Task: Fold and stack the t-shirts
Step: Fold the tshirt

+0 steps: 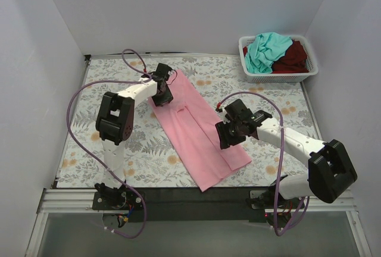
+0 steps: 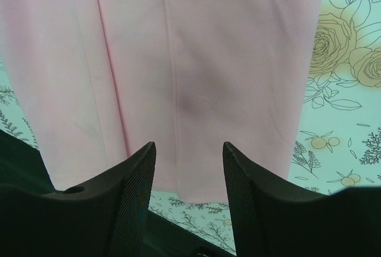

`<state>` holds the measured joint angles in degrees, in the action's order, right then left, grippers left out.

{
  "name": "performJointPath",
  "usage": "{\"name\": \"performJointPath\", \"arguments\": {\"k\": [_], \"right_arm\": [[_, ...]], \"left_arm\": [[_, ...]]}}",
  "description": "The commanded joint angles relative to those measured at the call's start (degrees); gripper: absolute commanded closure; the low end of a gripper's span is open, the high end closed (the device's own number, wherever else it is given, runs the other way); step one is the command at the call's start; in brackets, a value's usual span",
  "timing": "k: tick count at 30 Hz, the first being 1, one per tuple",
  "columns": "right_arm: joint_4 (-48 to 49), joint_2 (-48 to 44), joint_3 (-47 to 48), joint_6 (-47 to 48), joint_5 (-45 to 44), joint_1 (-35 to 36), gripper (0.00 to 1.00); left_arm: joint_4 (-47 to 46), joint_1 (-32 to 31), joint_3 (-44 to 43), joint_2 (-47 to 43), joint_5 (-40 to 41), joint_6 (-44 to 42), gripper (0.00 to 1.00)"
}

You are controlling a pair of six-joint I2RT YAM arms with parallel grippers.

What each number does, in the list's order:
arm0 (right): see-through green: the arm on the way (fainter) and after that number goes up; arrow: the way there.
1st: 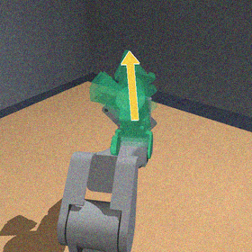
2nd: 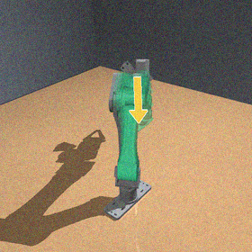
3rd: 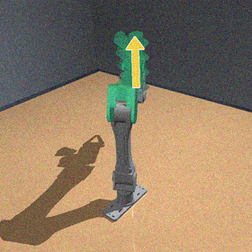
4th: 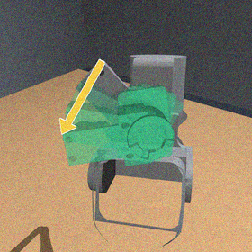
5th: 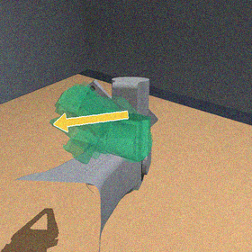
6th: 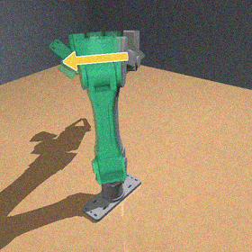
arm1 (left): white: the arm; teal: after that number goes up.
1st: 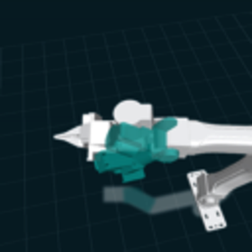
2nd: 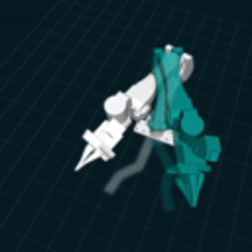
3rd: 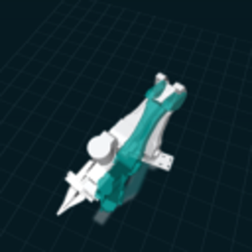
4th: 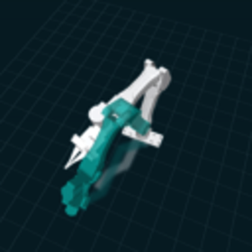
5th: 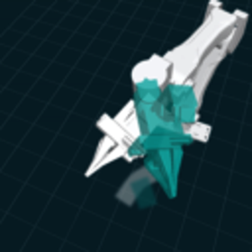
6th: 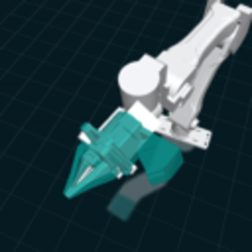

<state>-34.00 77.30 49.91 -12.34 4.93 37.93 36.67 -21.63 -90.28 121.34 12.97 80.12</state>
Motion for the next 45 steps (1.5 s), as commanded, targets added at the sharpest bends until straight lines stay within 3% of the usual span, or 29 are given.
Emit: {"name": "performJointPath", "arguments": {"k": [1,7,19,23,27,30,37,45], "right_arm": [[2.53,-0.83,-0.08,-0.76,1.05,-0.32,0.44],[2.97,-0.48,-0.34,-0.85,1.4,-0.4,0.44],[6.58,1.98,-1.22,-3.48,2.54,-1.11,0.44],[6.75,1.98,-0.87,-3.57,2.37,-1.28,0.44],[6.49,0.14,-0.95,-4.45,0.7,-1.81,0.44],[6.05,-1.35,-1.66,-5.59,-0.79,-3.04,0.44],[3.24,-3.73,-5.78,-5.77,-1.77,-7.87,0.44],[2.97,-3.56,-10.0,-6.47,4.3,-8.31,0.5]], "left_arm": [[-0.37,-0.26,-2.61,2.14,0.83,-1.45,0.61],[-1.33,-0.26,-9.46,9.52,-1.19,-6.1,0.6],[-4.49,-0.7,-29.16,22.0,-15.33,-10.15,0.54],[-7.65,-0.7,-29.78,20.88,-18.07,-10.86,0.49],[-9.68,-0.7,-28.9,15.08,-15.7,-12.08,0.39],[-9.77,-0.7,-28.11,9.11,-11.5,-13.05,0.38],[-6.62,-0.78,-16.35,-7.48,-4.63,-10.52,0.37],[1.21,-3.32,12.88,-26.57,-7.33,-3.31,0.37]]}}
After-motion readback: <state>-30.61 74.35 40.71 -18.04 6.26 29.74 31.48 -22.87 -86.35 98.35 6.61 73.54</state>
